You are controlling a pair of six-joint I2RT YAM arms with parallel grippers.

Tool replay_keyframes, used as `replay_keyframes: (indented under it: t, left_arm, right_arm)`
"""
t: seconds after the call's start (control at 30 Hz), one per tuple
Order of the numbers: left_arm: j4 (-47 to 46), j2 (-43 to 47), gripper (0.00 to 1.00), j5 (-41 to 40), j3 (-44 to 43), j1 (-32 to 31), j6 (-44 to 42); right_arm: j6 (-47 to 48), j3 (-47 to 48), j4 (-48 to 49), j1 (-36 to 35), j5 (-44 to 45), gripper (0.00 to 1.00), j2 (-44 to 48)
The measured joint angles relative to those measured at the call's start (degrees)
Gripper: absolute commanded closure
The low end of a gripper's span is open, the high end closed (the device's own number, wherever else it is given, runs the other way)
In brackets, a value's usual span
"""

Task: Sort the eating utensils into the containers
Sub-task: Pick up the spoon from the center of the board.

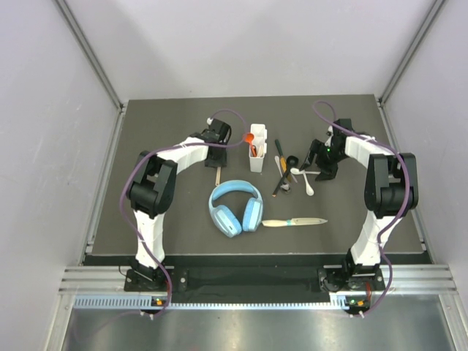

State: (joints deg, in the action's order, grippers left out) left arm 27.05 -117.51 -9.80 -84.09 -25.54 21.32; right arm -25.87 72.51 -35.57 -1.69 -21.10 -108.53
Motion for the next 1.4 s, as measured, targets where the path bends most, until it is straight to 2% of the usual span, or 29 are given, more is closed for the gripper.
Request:
replay_keyframes:
  t: [0.03,0.17,0.2,0.6,0.63,0.77,1.07,1.2,1.4]
  left_arm:
    - [0.0,0.0,0.72,0.0,0.0,0.1,0.0]
    - [-0.2,-0.1,0.98,0.4,0.0,0.4,0.0]
    - [-0.3,-0.1,1.00,0.6,0.0,0.4,-0.2]
    - [-0.3,0.0,1.00,4.5,-0.3,0.8,-1.1]
    - [0.0,0.0,0.87,4.5,-0.3,0.8,-1.4]
    - [1.9,0.0,0.73,4.4,-1.2,1.1,-1.9]
    - [2.3,0.6,0.71,5.5,-2.4,2.7,-2.0]
    - [2.6,1.1,0.64,5.5,-4.3,3.2,-2.0]
    - [3.5,1.4,0.64,4.9,-5.0,3.7,-2.0]
  right_arm:
    - [-0.2,0.0,0.0,0.0,0.0,0.27,0.0]
    - [-0.3,0.5,0.0,0.0,0.0,0.27,0.0]
    - [-0.3,0.7,0.0,0.0,0.0,0.28,0.0]
    - [-1.2,2.7,0.0,0.0,0.0,0.28,-0.7]
    - [-1.2,2.8,-0.1,0.0,0.0,0.27,-0.8]
    - [-1.3,3.0,0.0,0.0,0.0,0.28,-0.9]
    - [-1.3,3.0,-0.3,0.0,0.0,0.27,-0.9]
    - [-1.3,3.0,-0.5,0.0,0.0,0.27,-0.9]
    - [-1.3,3.0,-0.5,0.0,0.0,0.27,-0.9]
